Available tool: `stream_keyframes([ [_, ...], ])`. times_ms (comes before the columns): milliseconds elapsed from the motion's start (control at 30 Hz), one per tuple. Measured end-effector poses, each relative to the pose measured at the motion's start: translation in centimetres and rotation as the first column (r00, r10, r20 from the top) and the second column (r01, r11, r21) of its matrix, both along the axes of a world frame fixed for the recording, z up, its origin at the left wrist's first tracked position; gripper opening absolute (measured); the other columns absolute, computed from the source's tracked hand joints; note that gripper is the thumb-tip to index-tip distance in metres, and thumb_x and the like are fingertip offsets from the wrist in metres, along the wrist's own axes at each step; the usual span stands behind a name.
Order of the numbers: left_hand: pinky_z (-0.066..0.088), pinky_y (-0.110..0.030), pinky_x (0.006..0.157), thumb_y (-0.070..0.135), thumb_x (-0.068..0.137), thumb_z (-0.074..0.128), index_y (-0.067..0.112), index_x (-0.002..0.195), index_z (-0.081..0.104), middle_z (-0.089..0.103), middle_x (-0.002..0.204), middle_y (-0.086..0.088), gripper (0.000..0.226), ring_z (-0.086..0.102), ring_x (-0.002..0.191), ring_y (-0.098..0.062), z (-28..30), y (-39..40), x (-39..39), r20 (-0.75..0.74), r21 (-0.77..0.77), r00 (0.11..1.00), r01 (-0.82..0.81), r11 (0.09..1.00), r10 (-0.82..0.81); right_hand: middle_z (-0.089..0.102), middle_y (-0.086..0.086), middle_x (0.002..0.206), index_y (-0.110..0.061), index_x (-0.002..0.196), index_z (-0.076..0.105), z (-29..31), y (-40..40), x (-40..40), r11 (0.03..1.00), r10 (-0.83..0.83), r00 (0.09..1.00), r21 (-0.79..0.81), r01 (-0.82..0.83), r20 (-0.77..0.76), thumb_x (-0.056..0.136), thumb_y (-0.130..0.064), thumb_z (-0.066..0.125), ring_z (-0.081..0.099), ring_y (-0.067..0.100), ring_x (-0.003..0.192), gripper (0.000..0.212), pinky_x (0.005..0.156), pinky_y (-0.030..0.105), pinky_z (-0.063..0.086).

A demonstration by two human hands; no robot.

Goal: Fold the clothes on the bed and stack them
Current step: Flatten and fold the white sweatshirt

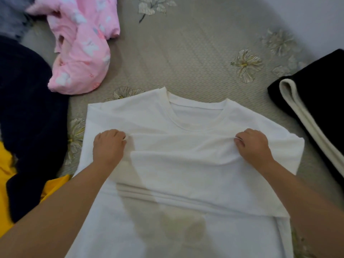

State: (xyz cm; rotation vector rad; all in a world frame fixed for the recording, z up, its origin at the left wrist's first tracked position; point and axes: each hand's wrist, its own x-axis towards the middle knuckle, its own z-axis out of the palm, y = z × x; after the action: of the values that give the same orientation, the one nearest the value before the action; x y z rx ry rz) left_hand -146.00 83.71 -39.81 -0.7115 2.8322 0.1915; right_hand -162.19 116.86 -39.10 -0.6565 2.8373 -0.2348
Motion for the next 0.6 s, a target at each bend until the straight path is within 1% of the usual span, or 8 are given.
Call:
stream_keyframes([
  [67,0.039,-0.044,0.083,0.007,0.089,0.051,-0.002,0.097,0.066,0.065,0.095,-0.022,0.019,0.058,0.091,-0.039,-0.3,-0.6,-0.2,-0.104,0.009,0.995,0.009,1.0,-0.008,0.063,0.024,0.078,0.007,0.08,0.065,-0.2,0.1,-0.1,0.992,-0.051,0.997,-0.115,0.045,-0.051,0.084,-0.019,0.039,0.058,0.039,0.079,0.037,0.079,0.044,0.038],
  [133,0.042,-0.045,0.078,0.002,0.089,0.048,-0.004,0.092,0.064,0.065,0.088,-0.024,0.018,0.058,0.084,-0.041,-0.2,-1.4,-1.2,-0.147,0.016,0.988,-0.038,0.999,0.04,0.063,0.023,0.08,0.006,0.084,0.061,-0.5,-0.5,-0.3,0.99,-0.099,0.994,-0.105,0.095,-0.035,0.09,-0.018,0.036,0.057,0.038,0.08,0.035,0.08,0.041,0.034],
  [233,0.04,-0.04,0.078,-0.003,0.081,0.047,0.001,0.101,0.06,0.063,0.097,-0.021,0.024,0.055,0.092,-0.038,0.1,-2.7,-3.3,0.039,-0.093,0.999,-0.001,0.996,0.005,0.06,0.016,0.088,-0.002,0.093,0.053,-1.8,-1.6,-1.5,0.992,-0.122,0.992,-0.016,0.123,0.044,0.096,-0.012,0.034,0.055,0.033,0.088,0.023,0.081,0.035,0.025],
  [300,0.038,-0.038,0.08,-0.003,0.08,0.044,0.004,0.108,0.056,0.06,0.102,-0.018,0.031,0.052,0.097,-0.036,0.1,-2.8,-4.3,0.157,-0.173,0.987,0.053,0.984,-0.026,0.059,0.012,0.089,-0.006,0.093,0.052,-2.4,-2.5,-2.0,0.991,-0.128,0.992,0.041,0.127,0.019,0.095,-0.01,0.033,0.052,0.032,0.09,0.019,0.084,0.036,0.025],
  [400,0.023,-0.043,0.103,-0.001,0.085,0.039,0.005,0.118,0.048,0.053,0.115,-0.017,0.036,0.042,0.113,-0.033,-0.4,-2.1,-4.7,0.213,-0.26,0.977,0.058,0.964,-0.001,0.058,0.014,0.1,-0.004,0.099,0.055,-2.9,-3.1,-1.6,0.977,-0.12,0.986,0.165,0.137,-0.113,0.093,-0.008,0.036,0.048,0.031,0.099,0.021,0.098,0.039,0.02],
  [467,0.009,-0.049,0.11,-0.005,0.083,0.039,0.001,0.122,0.046,0.046,0.123,-0.02,0.04,0.035,0.12,-0.035,-0.6,-1.1,-4.4,0.092,-0.231,0.993,-0.056,0.971,0.079,0.058,0.021,0.108,0.002,0.105,0.058,-2.6,-3.6,0.0,0.983,-0.141,0.968,0.089,0.162,-0.209,0.091,-0.007,0.042,0.05,0.036,0.109,0.023,0.108,0.052,0.013],
  [533,0.01,-0.053,0.109,-0.009,0.079,0.04,-0.002,0.122,0.049,0.045,0.129,-0.024,0.044,0.035,0.125,-0.038,-0.1,0.5,-3.9,-0.127,-0.12,0.984,-0.143,0.982,0.128,0.06,0.027,0.111,0.005,0.105,0.062,-2.0,-4.2,2.7,0.993,-0.115,0.941,-0.061,0.101,-0.318,0.084,-0.011,0.047,0.054,0.045,0.11,0.029,0.099,0.067,0.019],
  [600,0.022,-0.059,0.105,0.001,0.082,0.039,-0.006,0.115,0.055,0.051,0.125,-0.028,0.037,0.043,0.122,-0.043,0.0,2.7,-2.6,-0.309,-0.052,0.95,0.025,0.998,-0.04,0.058,0.027,0.119,0.001,0.109,0.063,-2.1,-4.5,6.4,0.998,-0.013,0.953,-0.06,-0.006,-0.304,0.082,-0.023,0.042,0.052,0.048,0.113,0.042,0.091,0.07,0.022],
])
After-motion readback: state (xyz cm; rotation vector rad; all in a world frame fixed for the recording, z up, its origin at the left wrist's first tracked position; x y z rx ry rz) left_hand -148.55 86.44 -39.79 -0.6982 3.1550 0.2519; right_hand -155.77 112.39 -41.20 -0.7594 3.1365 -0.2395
